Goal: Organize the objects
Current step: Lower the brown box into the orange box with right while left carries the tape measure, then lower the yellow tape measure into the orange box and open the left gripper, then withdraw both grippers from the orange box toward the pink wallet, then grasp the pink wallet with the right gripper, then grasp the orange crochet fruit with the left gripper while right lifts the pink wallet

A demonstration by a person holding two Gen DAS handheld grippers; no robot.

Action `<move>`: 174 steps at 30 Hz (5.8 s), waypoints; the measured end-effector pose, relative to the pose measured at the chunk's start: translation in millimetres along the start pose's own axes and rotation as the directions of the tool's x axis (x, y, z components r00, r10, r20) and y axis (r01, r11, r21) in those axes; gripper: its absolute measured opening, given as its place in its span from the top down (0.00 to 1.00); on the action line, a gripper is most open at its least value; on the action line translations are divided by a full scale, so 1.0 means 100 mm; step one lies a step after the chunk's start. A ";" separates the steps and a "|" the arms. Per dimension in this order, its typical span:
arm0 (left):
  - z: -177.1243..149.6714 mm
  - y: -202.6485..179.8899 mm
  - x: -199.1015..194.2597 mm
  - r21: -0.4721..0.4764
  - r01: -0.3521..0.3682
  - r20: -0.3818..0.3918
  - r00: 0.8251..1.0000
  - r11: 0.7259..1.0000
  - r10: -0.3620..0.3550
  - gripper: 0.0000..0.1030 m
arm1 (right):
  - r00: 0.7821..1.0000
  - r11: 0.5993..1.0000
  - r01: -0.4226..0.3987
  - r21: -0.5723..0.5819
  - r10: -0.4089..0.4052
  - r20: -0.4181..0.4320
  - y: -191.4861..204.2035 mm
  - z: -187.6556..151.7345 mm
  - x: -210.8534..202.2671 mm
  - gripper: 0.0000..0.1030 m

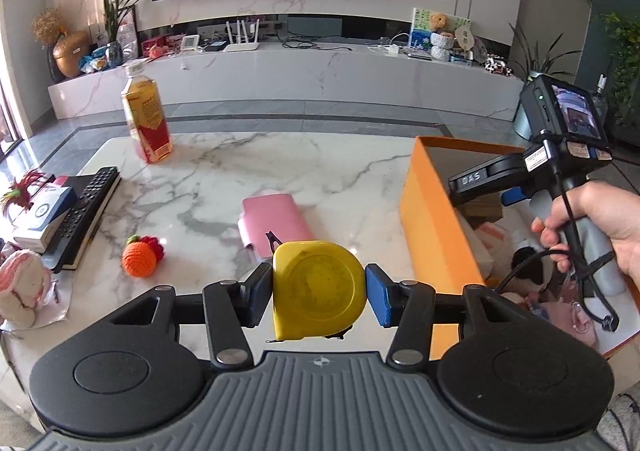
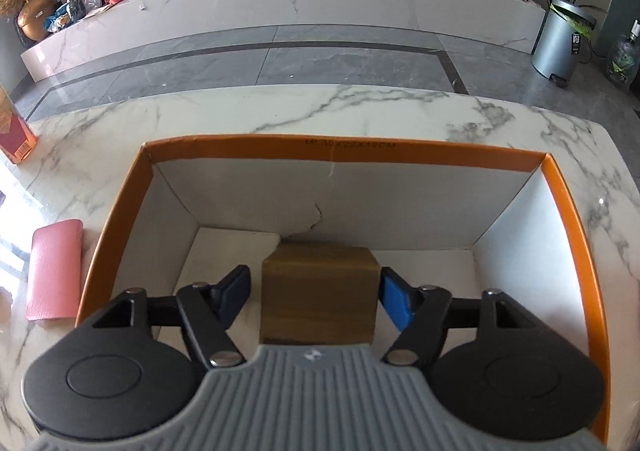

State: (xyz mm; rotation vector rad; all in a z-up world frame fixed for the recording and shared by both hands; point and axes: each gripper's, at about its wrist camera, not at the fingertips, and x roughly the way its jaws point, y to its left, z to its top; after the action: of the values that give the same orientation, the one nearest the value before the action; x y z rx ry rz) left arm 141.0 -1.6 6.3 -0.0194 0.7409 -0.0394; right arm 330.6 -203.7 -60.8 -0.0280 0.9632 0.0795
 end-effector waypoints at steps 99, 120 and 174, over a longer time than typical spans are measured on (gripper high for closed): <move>-0.13 1.06 0.23 0.008 -0.042 -0.044 0.998 0.999 0.043 0.11 | 0.899 0.878 -0.350 -0.326 0.413 0.145 1.31 -0.82 -1.35 0.01; -0.23 1.24 0.47 0.021 -0.033 -0.146 0.989 0.999 0.036 0.10 | 0.954 0.947 -0.291 -0.136 0.277 -0.113 2.06 -0.16 -0.04 0.01; 0.10 1.91 1.09 -0.237 -0.198 -0.275 0.953 0.951 0.130 0.10 | 0.963 0.901 -0.235 -0.365 0.166 -0.211 2.20 -1.09 -0.12 0.21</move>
State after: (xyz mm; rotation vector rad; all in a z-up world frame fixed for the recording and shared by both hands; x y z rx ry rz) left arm 233.9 184.5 -66.1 -0.2082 1.0018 0.2216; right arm 217.1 8.0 -110.5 -0.3061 1.1122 0.4671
